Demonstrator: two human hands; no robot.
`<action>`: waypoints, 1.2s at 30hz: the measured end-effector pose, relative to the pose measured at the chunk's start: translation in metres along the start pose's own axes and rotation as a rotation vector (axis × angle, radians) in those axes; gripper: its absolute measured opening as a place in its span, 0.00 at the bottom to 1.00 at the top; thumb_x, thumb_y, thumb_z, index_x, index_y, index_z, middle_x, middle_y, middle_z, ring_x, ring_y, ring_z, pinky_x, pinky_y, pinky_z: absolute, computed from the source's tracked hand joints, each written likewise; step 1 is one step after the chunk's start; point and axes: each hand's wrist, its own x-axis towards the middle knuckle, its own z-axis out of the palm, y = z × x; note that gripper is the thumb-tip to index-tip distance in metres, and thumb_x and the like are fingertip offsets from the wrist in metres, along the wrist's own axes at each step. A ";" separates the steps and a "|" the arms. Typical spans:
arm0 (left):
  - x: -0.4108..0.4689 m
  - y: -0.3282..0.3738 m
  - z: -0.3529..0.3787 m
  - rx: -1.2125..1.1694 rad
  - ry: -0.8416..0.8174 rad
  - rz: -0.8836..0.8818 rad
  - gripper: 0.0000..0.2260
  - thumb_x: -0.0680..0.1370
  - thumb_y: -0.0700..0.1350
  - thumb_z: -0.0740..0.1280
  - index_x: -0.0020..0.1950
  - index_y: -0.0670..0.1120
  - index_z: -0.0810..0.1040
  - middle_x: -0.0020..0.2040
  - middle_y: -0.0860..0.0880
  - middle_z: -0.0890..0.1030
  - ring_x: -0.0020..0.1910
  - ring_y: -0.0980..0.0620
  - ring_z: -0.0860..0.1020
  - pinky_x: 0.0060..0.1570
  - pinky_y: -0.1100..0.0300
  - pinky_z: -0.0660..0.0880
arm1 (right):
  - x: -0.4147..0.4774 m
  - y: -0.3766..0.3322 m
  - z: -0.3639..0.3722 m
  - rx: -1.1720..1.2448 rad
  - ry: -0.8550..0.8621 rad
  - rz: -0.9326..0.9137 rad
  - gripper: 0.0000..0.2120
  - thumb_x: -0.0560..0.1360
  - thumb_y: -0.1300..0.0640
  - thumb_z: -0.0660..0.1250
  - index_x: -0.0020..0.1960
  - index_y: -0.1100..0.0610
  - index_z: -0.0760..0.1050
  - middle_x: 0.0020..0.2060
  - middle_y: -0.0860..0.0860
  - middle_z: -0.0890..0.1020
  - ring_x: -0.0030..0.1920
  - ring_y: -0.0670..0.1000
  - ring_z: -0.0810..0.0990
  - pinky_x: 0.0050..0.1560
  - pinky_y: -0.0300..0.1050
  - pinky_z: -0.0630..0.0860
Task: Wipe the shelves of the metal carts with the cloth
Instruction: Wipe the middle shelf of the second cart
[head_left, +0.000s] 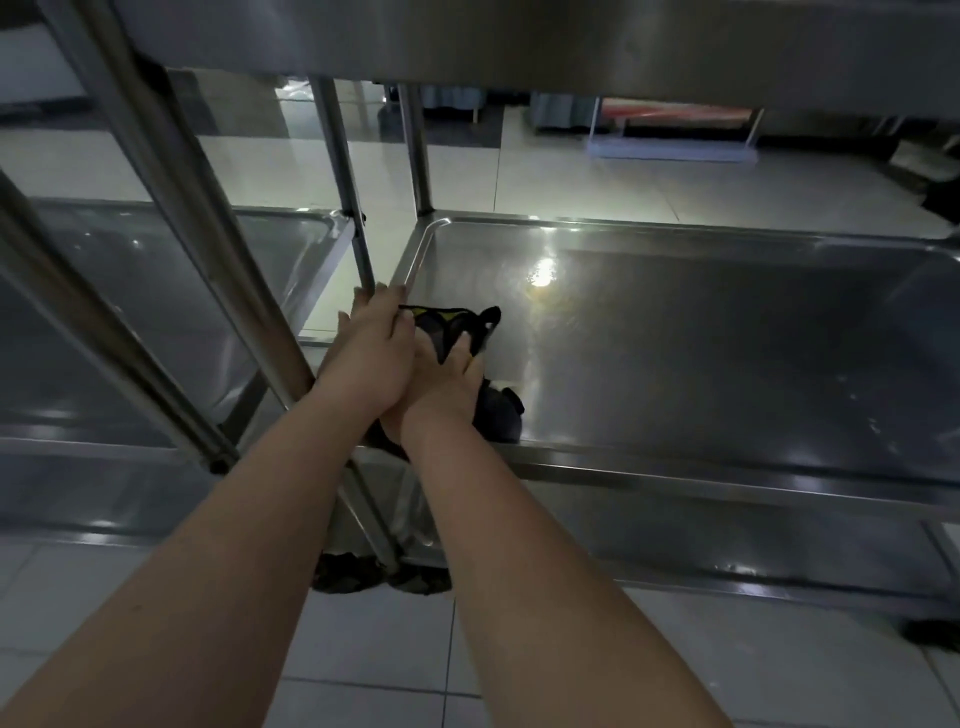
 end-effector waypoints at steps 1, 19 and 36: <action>0.002 -0.002 0.004 0.070 -0.008 0.009 0.18 0.83 0.44 0.51 0.73 0.49 0.64 0.77 0.45 0.57 0.77 0.45 0.49 0.74 0.51 0.48 | -0.001 0.007 -0.001 0.027 0.014 0.002 0.35 0.80 0.47 0.54 0.78 0.46 0.36 0.78 0.46 0.42 0.75 0.65 0.35 0.73 0.64 0.40; -0.024 -0.036 0.038 0.392 0.131 0.435 0.14 0.77 0.53 0.58 0.43 0.47 0.80 0.39 0.49 0.79 0.43 0.45 0.77 0.44 0.57 0.70 | -0.038 0.299 -0.041 0.076 0.275 0.551 0.22 0.82 0.47 0.48 0.76 0.40 0.55 0.77 0.43 0.55 0.75 0.62 0.51 0.72 0.61 0.51; -0.057 -0.051 0.057 0.469 0.191 0.418 0.12 0.75 0.56 0.61 0.47 0.51 0.80 0.46 0.52 0.78 0.48 0.49 0.75 0.48 0.53 0.69 | 0.075 0.069 -0.021 0.042 0.096 -0.032 0.24 0.80 0.52 0.51 0.74 0.41 0.57 0.77 0.45 0.56 0.76 0.65 0.48 0.72 0.63 0.50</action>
